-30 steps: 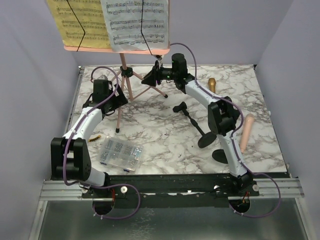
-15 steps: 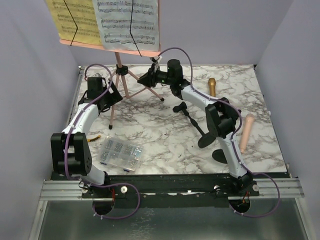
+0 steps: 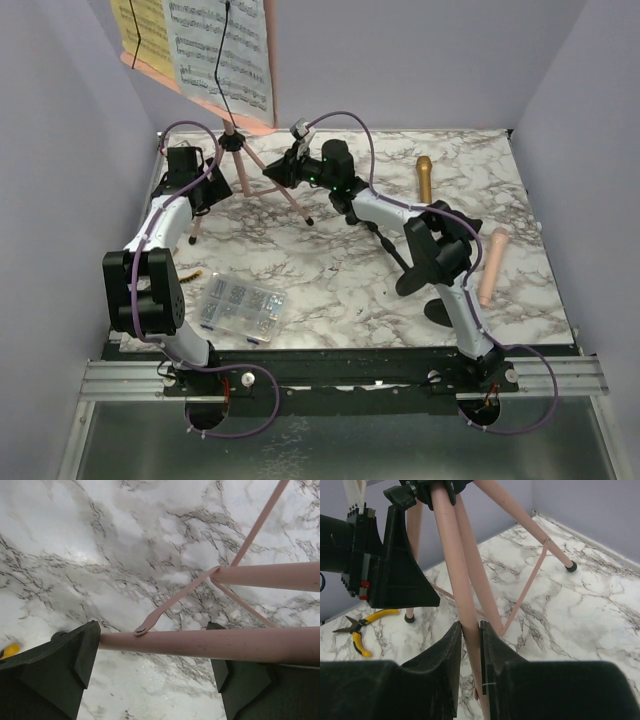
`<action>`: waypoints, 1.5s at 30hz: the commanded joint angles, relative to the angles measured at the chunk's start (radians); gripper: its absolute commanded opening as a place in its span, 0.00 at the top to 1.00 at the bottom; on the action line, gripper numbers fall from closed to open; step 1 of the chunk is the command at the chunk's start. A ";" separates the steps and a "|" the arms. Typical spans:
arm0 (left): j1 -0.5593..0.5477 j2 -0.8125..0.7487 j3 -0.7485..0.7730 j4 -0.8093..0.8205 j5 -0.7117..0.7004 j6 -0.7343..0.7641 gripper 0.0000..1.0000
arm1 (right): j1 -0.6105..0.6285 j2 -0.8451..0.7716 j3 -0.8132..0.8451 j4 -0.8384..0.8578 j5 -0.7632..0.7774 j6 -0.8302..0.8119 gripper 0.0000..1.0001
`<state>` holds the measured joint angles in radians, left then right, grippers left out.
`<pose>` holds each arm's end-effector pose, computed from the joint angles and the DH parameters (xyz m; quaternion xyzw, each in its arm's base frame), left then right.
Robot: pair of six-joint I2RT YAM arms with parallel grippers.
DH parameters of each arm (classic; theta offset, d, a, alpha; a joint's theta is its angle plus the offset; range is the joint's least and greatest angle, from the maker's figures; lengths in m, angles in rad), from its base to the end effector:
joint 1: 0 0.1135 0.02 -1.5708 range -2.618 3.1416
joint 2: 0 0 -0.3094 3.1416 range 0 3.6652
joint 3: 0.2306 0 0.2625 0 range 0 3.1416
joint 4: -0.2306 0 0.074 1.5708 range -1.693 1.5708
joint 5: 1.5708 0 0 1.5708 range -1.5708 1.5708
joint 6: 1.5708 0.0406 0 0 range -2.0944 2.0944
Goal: Set up the instrument practice props
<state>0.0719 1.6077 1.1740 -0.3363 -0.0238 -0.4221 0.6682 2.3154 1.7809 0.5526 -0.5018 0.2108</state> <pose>0.3698 0.0276 0.2900 -0.2296 0.8918 -0.0571 0.3857 0.4508 0.3807 0.2645 -0.3264 0.6209 0.4515 0.5514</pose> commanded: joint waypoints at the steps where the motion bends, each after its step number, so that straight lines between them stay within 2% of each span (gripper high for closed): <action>1: 0.025 0.062 0.061 0.028 -0.128 0.008 0.07 | 0.040 0.064 0.032 -0.059 -0.031 0.088 0.96; 7: 0.035 0.113 0.101 0.028 -0.185 0.038 0.07 | 0.073 0.129 0.107 -0.054 -0.014 0.136 0.96; 18: 0.068 0.191 0.172 0.026 -0.174 0.044 0.06 | 0.104 0.239 0.235 -0.063 0.035 0.208 0.96; 23: 0.068 0.134 0.138 0.000 -0.278 -0.048 0.01 | 0.106 0.236 0.240 -0.052 0.059 0.252 0.94; 30: 0.069 0.051 0.084 -0.005 -0.288 -0.088 0.01 | 0.106 0.250 0.275 -0.085 0.077 0.245 0.91; 37: 0.068 -0.076 -0.006 -0.055 -0.288 -0.258 0.01 | 0.121 0.231 0.239 -0.081 0.099 0.255 0.86; 41: 0.068 -0.162 -0.056 -0.093 -0.260 -0.346 0.01 | 0.126 0.188 0.208 -0.099 0.107 0.265 0.77; 45: 0.068 -0.244 -0.101 -0.108 -0.204 -0.359 0.01 | 0.107 0.078 0.111 -0.140 0.179 0.264 0.56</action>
<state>0.1383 1.4528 1.1149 -0.4026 -0.2775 -0.7109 0.7540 2.4775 1.9778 0.5434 -0.3599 0.4534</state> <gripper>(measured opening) 0.987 0.374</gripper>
